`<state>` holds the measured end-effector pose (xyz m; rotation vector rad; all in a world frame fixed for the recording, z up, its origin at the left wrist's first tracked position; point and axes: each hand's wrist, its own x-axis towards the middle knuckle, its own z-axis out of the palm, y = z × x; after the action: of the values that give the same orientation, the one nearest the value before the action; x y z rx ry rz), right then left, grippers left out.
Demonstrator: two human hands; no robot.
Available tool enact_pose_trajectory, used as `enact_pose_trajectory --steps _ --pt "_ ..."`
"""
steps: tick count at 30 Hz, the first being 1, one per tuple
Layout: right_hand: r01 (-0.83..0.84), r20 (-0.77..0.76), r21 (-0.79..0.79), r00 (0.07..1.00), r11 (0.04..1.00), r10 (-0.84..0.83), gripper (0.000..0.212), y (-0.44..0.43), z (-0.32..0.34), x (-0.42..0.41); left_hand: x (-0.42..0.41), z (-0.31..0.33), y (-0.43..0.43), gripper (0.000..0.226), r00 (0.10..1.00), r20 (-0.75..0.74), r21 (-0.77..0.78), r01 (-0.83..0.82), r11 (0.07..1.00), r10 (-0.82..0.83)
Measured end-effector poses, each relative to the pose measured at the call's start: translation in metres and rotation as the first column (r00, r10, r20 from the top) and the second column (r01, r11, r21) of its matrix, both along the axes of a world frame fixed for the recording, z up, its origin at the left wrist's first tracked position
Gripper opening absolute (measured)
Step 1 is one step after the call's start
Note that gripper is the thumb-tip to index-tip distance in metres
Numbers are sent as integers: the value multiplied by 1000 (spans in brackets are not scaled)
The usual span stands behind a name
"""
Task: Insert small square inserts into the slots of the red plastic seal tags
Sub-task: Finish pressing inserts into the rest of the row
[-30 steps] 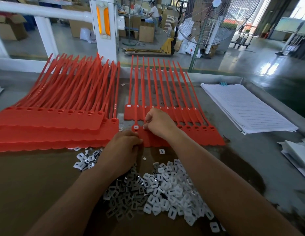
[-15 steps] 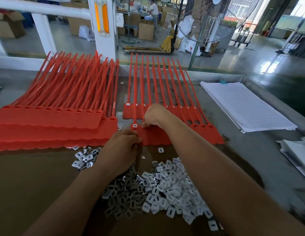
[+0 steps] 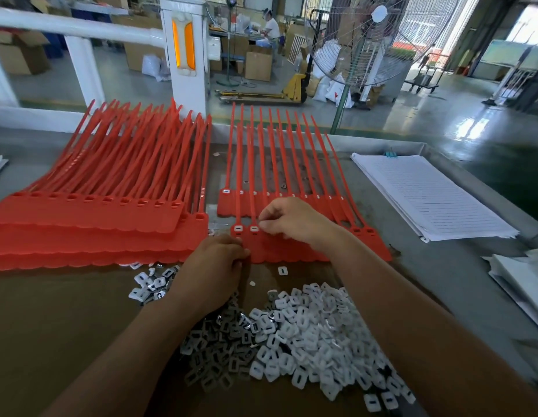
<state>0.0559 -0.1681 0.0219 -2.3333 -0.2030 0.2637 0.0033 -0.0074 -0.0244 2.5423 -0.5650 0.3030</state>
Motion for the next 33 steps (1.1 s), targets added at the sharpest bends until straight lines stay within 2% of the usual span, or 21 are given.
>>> enact_pose_trajectory --steps 5,13,18,24,33 --pt "-75 41 -179 996 981 84 7 -34 8 -31 1 0 0 32 1000 -15 -11 -14 1000 14" --pt "-139 -45 -295 990 945 131 13 -65 10 -63 2 -1 0 33 998 -42 -3 -38 999 38" --pt "-171 -99 -288 984 942 149 17 -63 1 -66 3 -2 -1 32 998 -49 -8 -43 999 43" --pt "-140 -71 -313 990 940 124 20 -61 -4 -64 4 -3 0 32 999 -34 -19 -35 999 34" --pt "-72 36 -220 996 973 81 14 -56 2 -57 5 -4 -1 32 999 -7 -22 -39 999 39"
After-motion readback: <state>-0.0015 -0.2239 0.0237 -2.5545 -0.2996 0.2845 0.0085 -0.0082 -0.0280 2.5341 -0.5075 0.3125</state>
